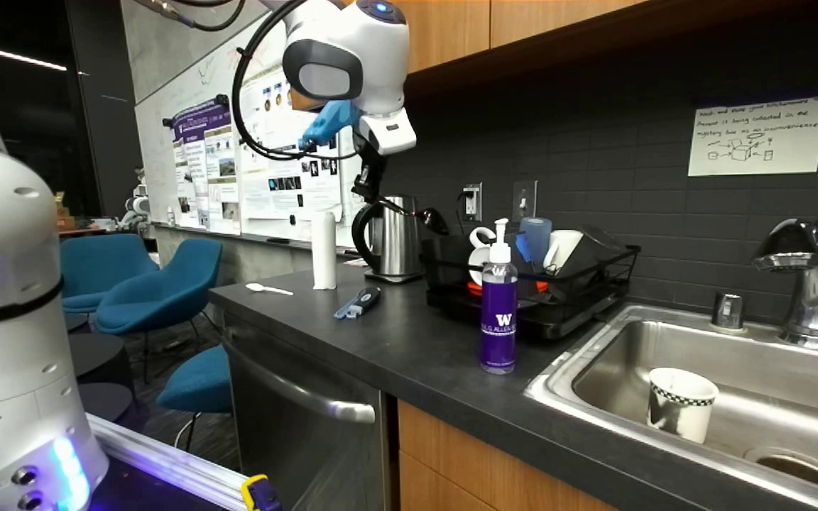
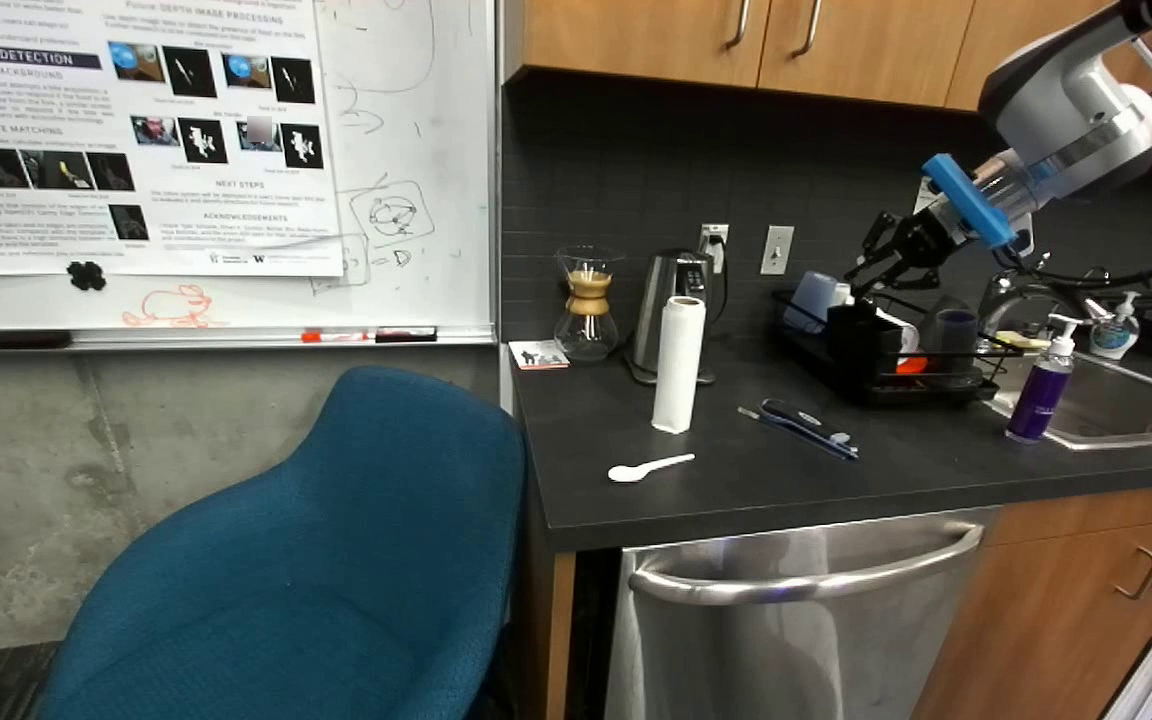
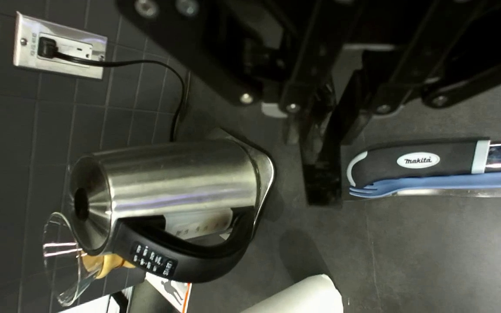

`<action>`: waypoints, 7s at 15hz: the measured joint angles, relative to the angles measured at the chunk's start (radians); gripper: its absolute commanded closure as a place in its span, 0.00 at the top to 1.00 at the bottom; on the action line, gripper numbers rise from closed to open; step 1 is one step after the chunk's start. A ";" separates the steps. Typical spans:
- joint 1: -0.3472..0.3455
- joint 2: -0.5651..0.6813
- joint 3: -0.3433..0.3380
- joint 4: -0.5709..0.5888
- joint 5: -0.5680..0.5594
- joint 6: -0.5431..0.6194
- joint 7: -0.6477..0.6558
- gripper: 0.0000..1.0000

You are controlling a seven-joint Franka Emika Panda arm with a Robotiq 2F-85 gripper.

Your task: Pick up the black spoon and put it on the dish rack

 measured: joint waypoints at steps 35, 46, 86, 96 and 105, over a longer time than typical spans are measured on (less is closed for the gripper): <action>-0.081 0.292 -0.030 0.254 0.081 -0.169 -0.098 0.06; -0.094 0.304 -0.031 0.258 0.098 -0.177 -0.099 0.99; 0.052 -0.164 0.101 -0.233 -0.473 -0.334 -0.586 1.00; 0.128 -0.242 0.188 -0.302 -0.631 -0.331 -0.584 1.00; 0.160 -0.368 0.240 -0.358 -0.671 -0.317 -0.568 1.00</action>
